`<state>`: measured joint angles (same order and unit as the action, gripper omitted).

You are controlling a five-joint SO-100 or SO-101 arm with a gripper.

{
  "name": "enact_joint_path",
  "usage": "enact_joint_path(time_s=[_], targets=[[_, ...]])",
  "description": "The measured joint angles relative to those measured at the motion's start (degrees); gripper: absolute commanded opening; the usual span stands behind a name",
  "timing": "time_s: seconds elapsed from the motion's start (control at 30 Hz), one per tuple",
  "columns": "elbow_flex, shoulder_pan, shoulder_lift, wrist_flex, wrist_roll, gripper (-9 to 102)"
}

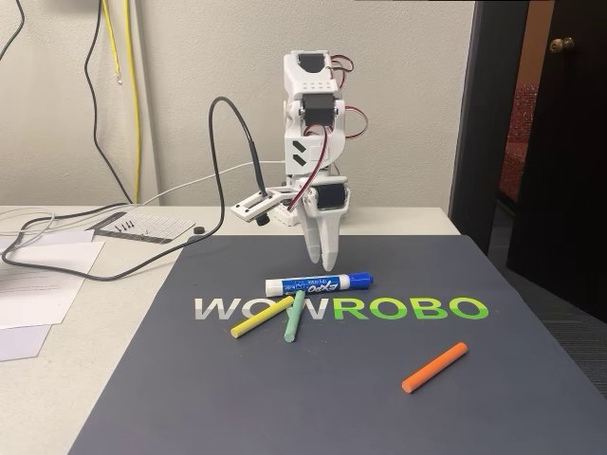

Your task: Pick up the blue marker.

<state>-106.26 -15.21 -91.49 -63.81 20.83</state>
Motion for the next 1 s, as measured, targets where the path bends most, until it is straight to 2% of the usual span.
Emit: enact_joint_path(time_s=[0.3, 1.0], targets=[[5.9, -0.6, 9.4, -1.0, -1.0, 21], [6.2, -1.2, 12.6, -0.1, -0.4, 3]])
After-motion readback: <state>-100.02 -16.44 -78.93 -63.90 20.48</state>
